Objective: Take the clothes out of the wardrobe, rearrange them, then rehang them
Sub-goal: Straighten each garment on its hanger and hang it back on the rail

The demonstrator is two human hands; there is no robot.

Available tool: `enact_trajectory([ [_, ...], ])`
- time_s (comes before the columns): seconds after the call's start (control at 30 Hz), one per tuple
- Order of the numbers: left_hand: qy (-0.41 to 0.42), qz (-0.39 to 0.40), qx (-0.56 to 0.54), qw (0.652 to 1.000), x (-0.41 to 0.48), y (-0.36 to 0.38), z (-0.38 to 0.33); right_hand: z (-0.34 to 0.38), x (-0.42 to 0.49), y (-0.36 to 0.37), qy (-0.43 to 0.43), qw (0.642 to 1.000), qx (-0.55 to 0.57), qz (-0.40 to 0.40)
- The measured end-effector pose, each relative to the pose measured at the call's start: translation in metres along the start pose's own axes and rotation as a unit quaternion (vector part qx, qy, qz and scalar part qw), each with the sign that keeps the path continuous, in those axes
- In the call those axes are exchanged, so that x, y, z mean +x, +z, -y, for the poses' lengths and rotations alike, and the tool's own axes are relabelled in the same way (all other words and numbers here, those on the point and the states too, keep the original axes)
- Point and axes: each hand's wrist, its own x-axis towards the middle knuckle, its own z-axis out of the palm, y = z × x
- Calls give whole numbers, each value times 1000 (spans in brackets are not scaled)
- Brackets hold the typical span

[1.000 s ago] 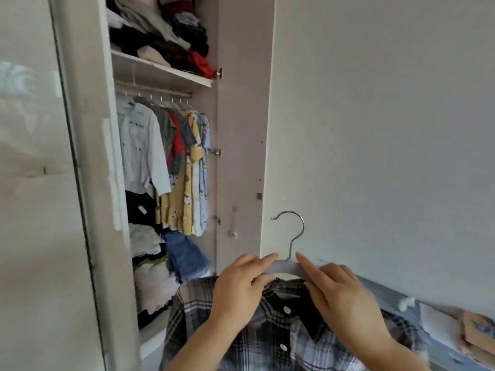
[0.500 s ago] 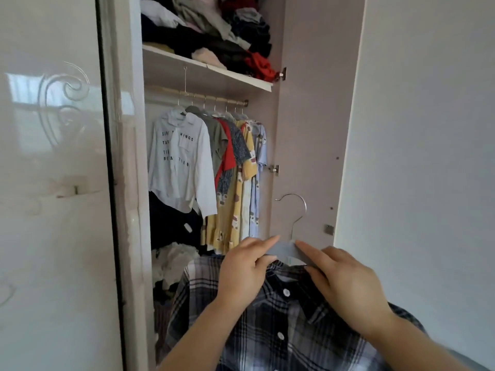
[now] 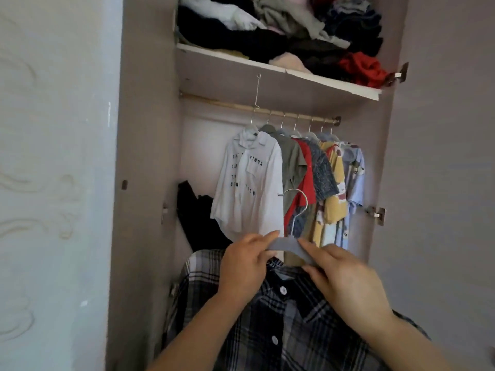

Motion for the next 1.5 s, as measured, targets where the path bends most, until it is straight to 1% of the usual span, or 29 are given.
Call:
enact_trajectory([
  [0.1,-38,-15,12,999,38,17,34,-25,42,51,-34,999,18,4],
  [0.2,-62,-38,16,997,75,28,70,-38,84,97,-43,998,45,5],
  [0.3,-82,-40,36,995,114,35,106,-45,125,142,-63,997,32,-4],
  [0.4,-64,-50,84,993,153,46,146,-54,171,187,-67,997,31,-7],
  [0.47,-57,-50,111,991,181,54,175,-58,201,211,-72,997,25,7],
  [0.53,-55,-60,114,990,211,61,206,-61,234,237,-74,997,-12,12],
  [0.63,-37,-72,114,990,259,69,250,-71,286,279,-49,997,-20,58],
  [0.8,-18,-73,128,989,331,84,309,-93,373,334,-6,998,-44,41],
  [0.9,-8,-50,157,986,370,90,326,-107,422,355,9,998,-52,30],
  [1.03,-18,-16,231,973,412,94,340,-117,475,365,29,997,-68,25],
  [1.2,-33,-17,264,964,439,92,356,-124,530,379,41,998,-55,6],
  [1.27,-40,-14,278,960,441,91,364,-123,544,386,42,998,-47,10],
  [1.37,-50,-9,287,957,439,90,378,-122,549,407,54,996,-20,67],
  [1.4,-56,-3,290,955,437,89,382,-120,547,417,54,996,-23,73],
  [1.5,-89,38,300,949,425,91,393,-116,532,448,37,996,-64,40],
])
